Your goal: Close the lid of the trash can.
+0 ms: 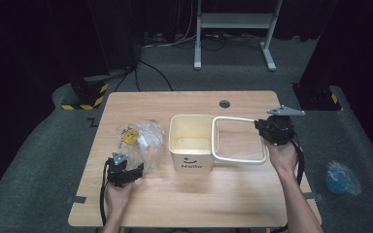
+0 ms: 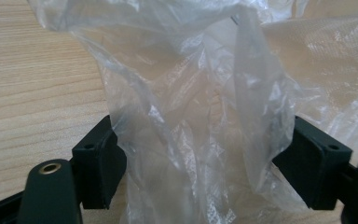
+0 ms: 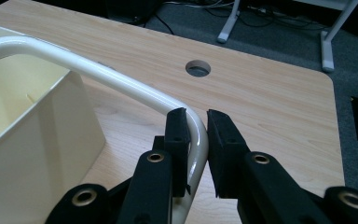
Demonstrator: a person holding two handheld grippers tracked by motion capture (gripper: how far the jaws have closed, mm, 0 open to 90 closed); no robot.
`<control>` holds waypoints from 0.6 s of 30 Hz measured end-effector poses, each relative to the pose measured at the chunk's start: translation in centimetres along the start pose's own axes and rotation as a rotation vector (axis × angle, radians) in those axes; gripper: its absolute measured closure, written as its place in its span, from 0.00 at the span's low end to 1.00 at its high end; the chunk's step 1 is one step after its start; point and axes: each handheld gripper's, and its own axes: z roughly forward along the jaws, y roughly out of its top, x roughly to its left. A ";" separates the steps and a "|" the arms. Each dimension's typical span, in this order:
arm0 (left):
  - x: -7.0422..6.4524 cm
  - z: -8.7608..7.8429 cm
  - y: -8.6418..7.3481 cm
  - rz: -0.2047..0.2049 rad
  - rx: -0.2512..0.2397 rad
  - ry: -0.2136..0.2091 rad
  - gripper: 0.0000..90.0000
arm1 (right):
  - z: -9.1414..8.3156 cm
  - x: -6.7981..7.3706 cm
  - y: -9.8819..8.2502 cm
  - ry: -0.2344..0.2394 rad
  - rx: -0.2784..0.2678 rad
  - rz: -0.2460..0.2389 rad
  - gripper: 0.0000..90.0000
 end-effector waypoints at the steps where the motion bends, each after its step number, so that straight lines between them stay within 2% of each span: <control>1: 0.0 0.0 0.0 0.000 0.000 0.000 0.26 | 0.1 0.1 0.1 0.000 -0.001 -0.003 0.88; 18: 0.1 -0.1 0.0 -0.006 -0.006 -0.001 0.26 | 1.1 1.7 1.3 0.015 0.003 -0.015 0.88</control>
